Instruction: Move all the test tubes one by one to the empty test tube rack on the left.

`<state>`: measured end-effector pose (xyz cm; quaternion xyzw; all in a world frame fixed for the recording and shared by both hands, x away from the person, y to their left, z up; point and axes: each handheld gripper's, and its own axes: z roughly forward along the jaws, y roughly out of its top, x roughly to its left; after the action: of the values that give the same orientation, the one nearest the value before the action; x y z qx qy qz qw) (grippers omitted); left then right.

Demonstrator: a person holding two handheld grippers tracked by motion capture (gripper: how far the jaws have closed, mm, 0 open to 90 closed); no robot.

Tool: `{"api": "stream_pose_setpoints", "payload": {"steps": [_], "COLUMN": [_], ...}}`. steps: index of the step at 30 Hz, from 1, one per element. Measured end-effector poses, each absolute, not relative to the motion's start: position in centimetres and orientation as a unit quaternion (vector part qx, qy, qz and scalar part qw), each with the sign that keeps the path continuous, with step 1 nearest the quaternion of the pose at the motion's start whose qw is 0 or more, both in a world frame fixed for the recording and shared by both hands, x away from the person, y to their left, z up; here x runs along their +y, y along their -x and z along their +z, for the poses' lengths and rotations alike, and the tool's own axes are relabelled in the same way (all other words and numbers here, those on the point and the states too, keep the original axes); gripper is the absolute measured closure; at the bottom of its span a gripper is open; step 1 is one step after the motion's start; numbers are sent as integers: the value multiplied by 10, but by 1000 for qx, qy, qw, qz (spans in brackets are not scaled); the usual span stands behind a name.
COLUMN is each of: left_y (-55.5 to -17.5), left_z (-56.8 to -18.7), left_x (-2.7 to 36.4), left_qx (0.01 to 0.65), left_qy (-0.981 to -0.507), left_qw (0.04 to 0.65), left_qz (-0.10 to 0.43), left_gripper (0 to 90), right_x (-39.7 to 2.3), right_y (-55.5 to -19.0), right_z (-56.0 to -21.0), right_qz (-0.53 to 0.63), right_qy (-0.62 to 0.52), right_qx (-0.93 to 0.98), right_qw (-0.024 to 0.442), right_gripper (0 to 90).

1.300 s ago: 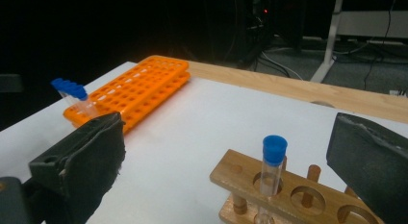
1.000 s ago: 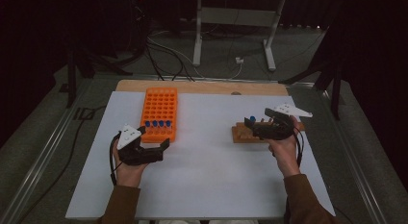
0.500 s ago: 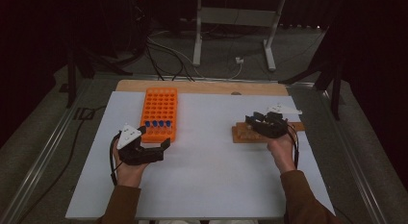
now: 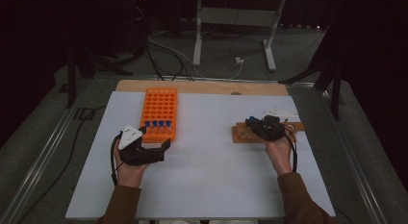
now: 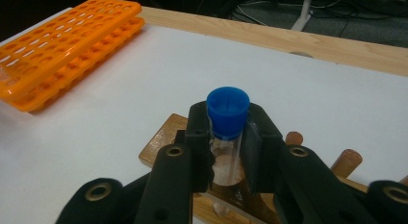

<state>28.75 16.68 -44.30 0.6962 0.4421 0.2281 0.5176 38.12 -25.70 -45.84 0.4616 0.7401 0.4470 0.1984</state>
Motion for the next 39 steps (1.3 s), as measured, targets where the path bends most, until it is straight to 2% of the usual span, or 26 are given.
{"api": "stream_pose_setpoints", "payload": {"steps": [9,15,32,39], "left_y": [-287,-287,-288,-287], "left_z": [-443,-444,-448,-448], "left_x": [167,166,163,158], "left_qx": [442,441,444,441], "left_qy": [-695,-699,-699,-697], "left_qw": [515,509,505,507], "left_qz": [237,239,243,251], "left_gripper": [8,8,9,9], "right_x": [-261,-266,-281,-289], "right_y": [-378,-372,-351,-336], "right_z": [-456,-442,-402,-407], "right_qz": [453,477,511,517], "right_qy": [-470,-460,-428,-424], "right_qx": [729,713,701,702], "right_qw": [205,227,254,246], "right_gripper": [760,762,762,762]}}
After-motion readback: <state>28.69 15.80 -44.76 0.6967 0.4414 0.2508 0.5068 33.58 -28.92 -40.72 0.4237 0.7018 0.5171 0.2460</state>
